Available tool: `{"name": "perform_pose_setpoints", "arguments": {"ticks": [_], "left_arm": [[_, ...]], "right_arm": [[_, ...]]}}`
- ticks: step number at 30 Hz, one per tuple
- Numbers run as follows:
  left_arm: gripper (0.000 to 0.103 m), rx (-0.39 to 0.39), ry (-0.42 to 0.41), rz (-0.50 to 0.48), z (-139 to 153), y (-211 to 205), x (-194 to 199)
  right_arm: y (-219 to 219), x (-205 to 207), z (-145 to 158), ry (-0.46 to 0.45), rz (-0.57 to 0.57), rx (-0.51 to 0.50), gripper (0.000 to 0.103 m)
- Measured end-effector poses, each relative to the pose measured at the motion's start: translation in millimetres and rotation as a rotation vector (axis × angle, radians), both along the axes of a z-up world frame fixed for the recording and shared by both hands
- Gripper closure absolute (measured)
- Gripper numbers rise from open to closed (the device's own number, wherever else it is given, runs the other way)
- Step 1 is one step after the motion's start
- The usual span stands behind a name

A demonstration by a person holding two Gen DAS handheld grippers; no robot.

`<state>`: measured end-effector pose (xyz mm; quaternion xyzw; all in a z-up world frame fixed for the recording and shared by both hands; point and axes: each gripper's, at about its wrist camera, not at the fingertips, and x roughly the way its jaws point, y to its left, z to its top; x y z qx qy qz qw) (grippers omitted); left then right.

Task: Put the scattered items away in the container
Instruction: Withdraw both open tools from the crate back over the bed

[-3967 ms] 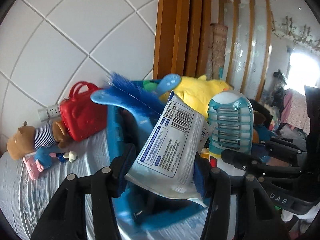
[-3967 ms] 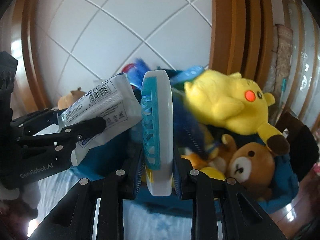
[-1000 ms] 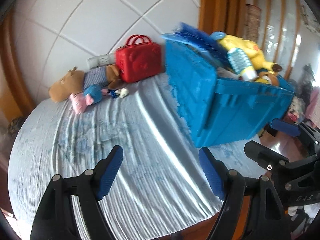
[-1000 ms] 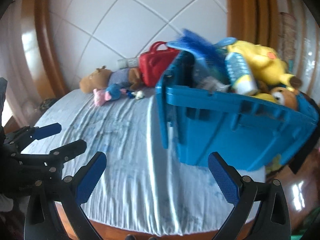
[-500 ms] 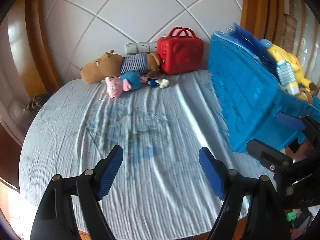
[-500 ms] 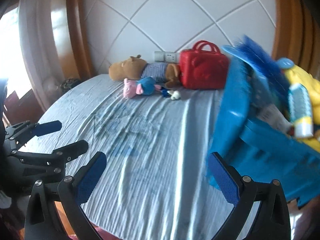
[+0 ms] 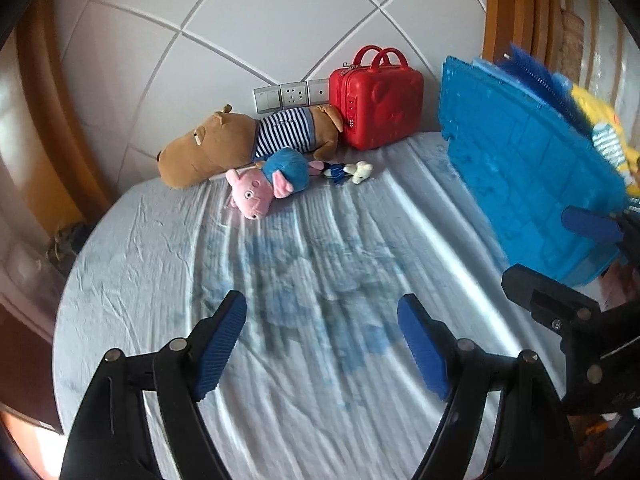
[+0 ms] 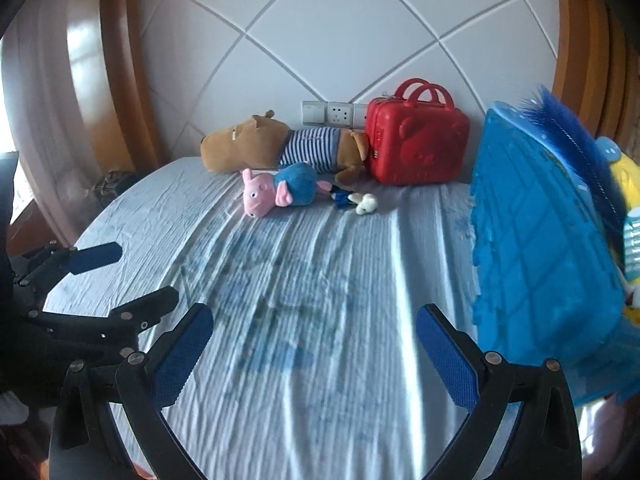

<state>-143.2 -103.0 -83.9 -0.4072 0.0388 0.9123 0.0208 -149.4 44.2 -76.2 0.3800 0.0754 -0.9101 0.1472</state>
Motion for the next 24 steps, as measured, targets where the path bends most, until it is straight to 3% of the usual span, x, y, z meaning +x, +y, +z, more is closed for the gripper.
{"name": "perform_pose_setpoints", "arguments": {"ticks": [10,16,24], "left_arm": [[0.025,-0.054,-0.028,-0.001,2.8,-50.6,-57.4],[0.025,-0.094,-0.072,0.005,-1.4,-63.9,-133.5],[0.025,-0.019,-0.141,0.042,-44.8,-81.9,-231.8]], "right_arm": [[-50.1,-51.2,1.0,-0.033,0.002,0.082,0.0],[-47.8,-116.7,2.5,-0.059,0.0,0.108,0.0],[-44.6,-224.3,-45.0,-0.131,-0.005,0.058,0.0]]}}
